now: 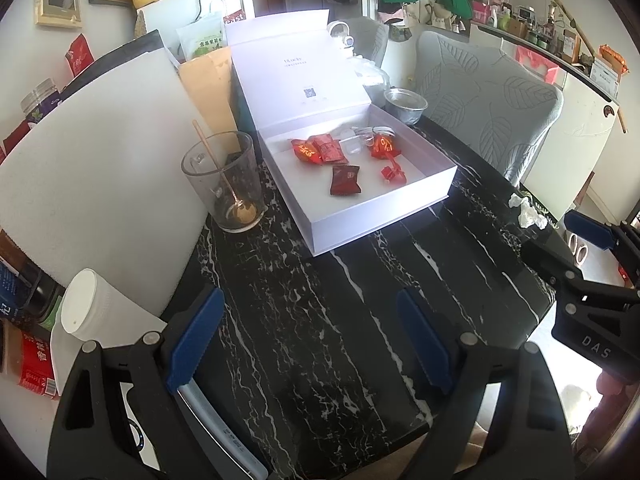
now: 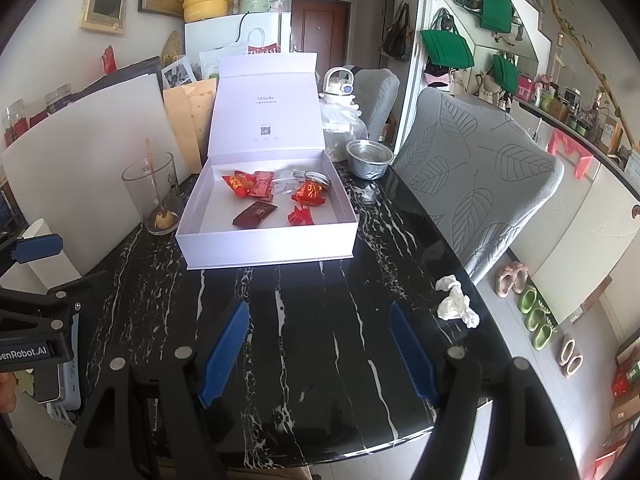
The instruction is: Organize objects
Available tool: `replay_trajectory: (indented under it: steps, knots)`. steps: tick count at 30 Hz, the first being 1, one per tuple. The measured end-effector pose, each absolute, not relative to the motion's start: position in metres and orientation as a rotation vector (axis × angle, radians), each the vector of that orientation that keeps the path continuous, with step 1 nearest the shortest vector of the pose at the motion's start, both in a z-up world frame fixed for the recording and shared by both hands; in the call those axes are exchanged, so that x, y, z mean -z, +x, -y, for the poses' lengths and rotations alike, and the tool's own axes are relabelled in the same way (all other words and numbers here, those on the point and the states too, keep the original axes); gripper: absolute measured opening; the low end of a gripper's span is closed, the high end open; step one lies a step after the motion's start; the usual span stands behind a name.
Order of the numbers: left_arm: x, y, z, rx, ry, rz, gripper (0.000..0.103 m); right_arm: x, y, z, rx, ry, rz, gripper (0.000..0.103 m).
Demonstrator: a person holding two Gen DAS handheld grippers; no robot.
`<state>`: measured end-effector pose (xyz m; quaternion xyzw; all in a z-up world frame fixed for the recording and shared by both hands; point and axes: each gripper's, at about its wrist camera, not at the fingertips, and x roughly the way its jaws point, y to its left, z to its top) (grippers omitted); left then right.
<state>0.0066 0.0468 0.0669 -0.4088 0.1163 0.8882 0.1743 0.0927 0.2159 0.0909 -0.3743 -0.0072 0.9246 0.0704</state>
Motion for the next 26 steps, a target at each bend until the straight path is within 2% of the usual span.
replay_trajectory:
  steps: [26]
  knots:
    - [-0.043,-0.007,-0.052,-2.505,-1.261,-0.328,0.088,-0.068,0.083,-0.227,-2.736,-1.209,-0.02,0.074]
